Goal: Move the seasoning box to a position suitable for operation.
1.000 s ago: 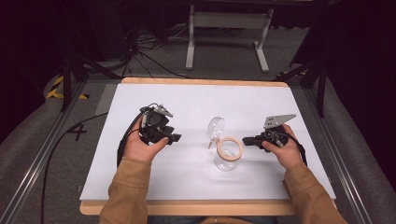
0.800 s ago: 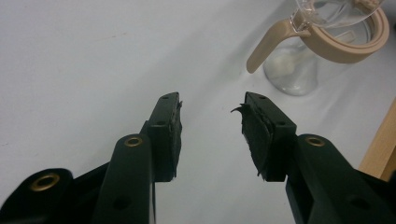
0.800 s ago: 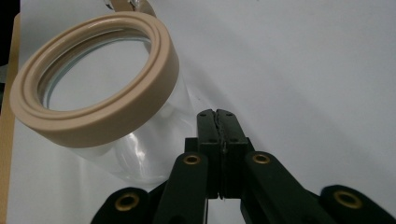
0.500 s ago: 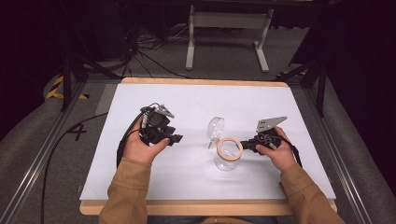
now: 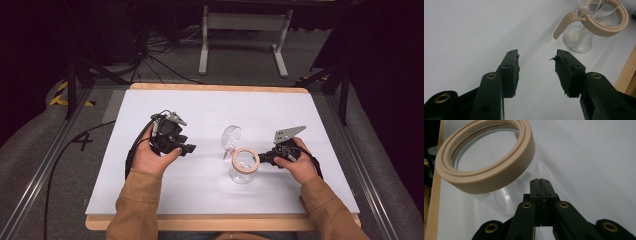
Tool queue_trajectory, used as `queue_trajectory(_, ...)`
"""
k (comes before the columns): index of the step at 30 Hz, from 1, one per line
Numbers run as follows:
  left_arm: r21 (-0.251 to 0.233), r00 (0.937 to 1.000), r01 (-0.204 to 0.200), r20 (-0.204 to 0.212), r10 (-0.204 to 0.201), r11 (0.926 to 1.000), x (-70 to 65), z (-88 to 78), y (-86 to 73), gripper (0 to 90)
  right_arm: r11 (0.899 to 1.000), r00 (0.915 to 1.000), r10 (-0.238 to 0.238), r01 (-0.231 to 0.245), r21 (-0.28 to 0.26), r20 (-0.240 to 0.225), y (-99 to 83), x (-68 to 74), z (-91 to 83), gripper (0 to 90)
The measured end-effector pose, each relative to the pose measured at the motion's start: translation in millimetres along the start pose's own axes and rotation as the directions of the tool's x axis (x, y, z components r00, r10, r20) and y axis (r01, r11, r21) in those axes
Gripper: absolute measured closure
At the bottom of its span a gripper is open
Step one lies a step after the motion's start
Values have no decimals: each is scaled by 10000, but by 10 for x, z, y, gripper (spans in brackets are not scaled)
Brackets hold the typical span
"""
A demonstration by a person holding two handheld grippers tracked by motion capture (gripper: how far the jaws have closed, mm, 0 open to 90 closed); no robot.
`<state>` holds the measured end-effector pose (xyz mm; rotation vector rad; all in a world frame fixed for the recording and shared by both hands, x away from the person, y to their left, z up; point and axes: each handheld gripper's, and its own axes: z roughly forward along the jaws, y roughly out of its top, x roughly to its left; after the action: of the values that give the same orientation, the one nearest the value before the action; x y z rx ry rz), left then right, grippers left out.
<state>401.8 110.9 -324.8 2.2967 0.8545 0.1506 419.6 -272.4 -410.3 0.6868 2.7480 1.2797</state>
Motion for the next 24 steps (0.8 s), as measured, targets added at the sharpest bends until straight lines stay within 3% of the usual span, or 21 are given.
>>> queue_trajectory(24,-57,9980,-460,423,462,9989,-24,147,203,565,9944,9977,-578,607,862,-355,-51,343,20,900)
